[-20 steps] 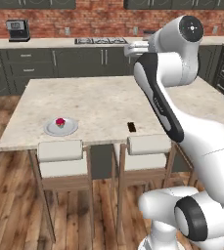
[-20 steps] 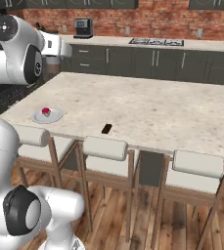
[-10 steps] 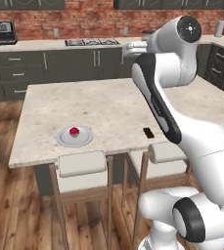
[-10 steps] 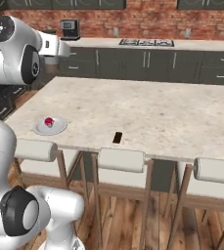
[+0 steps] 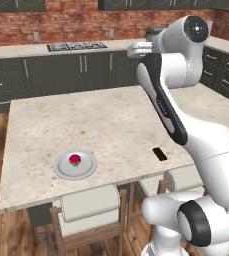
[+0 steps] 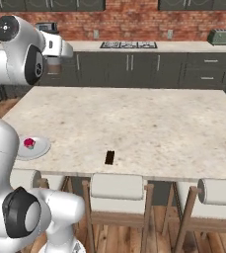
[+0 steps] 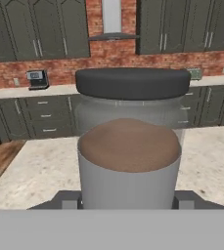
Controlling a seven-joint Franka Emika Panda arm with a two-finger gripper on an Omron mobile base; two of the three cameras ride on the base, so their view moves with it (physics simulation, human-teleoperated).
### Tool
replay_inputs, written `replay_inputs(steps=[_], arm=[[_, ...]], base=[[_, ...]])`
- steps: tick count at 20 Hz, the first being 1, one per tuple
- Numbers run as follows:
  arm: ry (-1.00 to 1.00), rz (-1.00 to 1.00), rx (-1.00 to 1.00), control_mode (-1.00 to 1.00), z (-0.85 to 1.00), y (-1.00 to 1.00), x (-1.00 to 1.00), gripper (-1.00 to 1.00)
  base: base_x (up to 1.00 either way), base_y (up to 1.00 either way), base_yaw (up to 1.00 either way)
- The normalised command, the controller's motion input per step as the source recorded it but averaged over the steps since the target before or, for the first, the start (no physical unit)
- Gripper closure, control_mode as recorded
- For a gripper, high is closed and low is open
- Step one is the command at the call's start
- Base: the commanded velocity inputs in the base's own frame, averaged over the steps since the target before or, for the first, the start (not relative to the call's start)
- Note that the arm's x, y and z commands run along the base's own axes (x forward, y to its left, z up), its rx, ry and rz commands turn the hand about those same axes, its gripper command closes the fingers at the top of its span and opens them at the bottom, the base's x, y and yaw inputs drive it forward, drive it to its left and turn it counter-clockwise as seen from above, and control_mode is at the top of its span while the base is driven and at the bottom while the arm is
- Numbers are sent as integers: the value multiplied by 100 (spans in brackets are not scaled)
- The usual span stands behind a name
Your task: Take the cinnamon bottle from the cabinet and place it on the dining table, next to the plate with the cupcake. Then take the chocolate from the dining counter and place it on the cupcake plate.
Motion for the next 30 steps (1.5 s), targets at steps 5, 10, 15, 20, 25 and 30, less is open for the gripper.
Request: replay_inputs(steps=[5, 10, 15, 20, 25, 30], arm=[[0, 0, 0, 100, 0, 0, 0, 100], [0, 3, 5, -100, -15, 0, 11, 100], [0, 33, 18, -100, -94, 0, 75, 100], [0, 48, 2, -100, -100, 9, 54, 100], [9, 22, -2, -100, -89, 33, 2, 100], [15, 9, 0, -100, -48, 19, 0, 100]], base=[[50, 28, -19], [15, 0, -3], [0, 0, 0], [0, 0, 0], [0, 0, 0], [0, 0, 0]])
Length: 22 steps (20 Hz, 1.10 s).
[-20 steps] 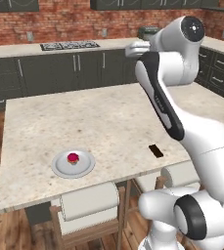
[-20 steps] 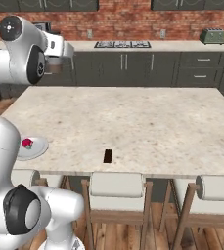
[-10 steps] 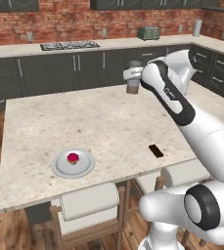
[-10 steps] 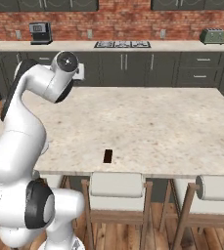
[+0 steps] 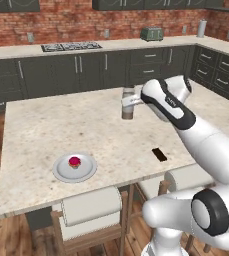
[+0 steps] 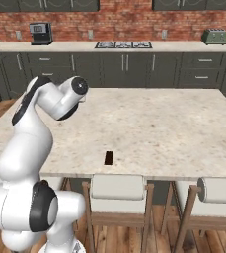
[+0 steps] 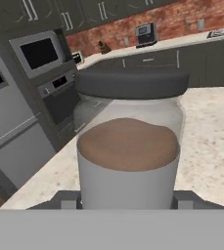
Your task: Take the cinnamon bottle from the cabinet and place it on the dining table, next to the plate with the cupcake. Then take the chocolate from the dining counter and place it on the cupcake plate.
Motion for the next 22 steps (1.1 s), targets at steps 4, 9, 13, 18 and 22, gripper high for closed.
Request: replay_inputs(steps=[4, 9, 13, 18, 22], arm=[[3, 5, -1, -100, -68, 21, 0, 100], [0, 5, -22, -100, -89, 27, 0, 100], [-2, 10, -16, -100, -86, 31, 1, 100], [-14, 20, 0, -100, -73, 7, 0, 100], [-11, 21, 0, -100, -58, 8, 16, 100]], base=[[0, 0, 0], [0, 0, 0], [0, 0, 0], [0, 0, 0], [0, 0, 0]])
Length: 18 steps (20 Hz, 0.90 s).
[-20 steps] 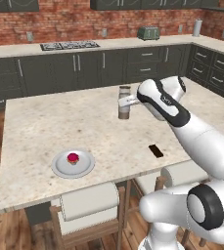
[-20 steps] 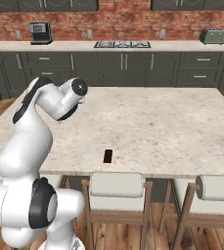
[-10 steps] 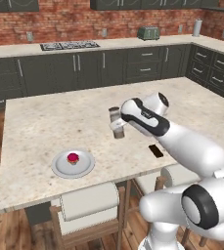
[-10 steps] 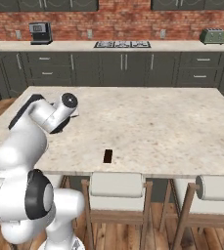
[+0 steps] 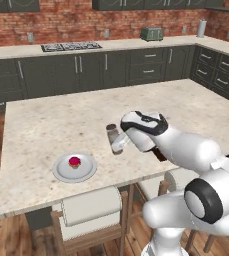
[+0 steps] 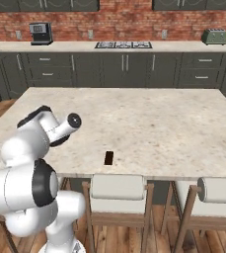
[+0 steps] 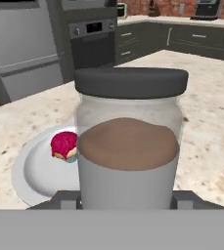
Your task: Take the cinnamon bottle from the cabinet and place it on the dining table, next to the plate with the cupcake. Then take the chocolate from the dining counter and place it on the cupcake plate.
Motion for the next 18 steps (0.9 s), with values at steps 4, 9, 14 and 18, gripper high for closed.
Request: replay_inputs(steps=[4, 9, 14, 18], arm=[[-7, 27, 2, -100, -21, 2, 19, 100], [-9, 22, 4, -100, -37, 0, 13, 100], [0, 15, 7, -100, -27, 9, 21, 100], [0, 15, 7, -100, -15, 8, 22, 100]], base=[[0, 0, 0], [0, 0, 0], [0, 0, 0], [0, 0, 0]])
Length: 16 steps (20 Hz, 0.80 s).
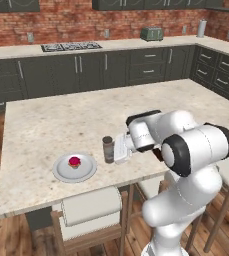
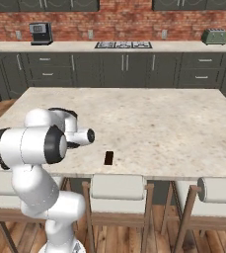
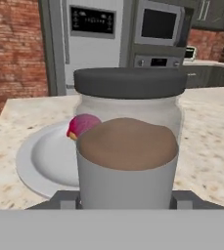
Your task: Take the cinnamon bottle from the cabinet and place it on the dining table, next to the plate with the cupcake. Then take the chocolate from the dining counter and place it on the cupcake plate.
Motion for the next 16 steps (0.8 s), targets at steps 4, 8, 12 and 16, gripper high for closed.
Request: replay_inputs(steps=[4, 8, 12, 16], arm=[[0, 12, 9, -100, -14, 1, 19, 100], [0, 13, 5, -100, -15, 21, 17, 100], [0, 12, 3, -100, -25, 26, 25, 100], [0, 8, 6, -100, -20, 1, 21, 100]], base=[[0, 0, 0], [0, 0, 0], [0, 0, 0], [0, 0, 0]])
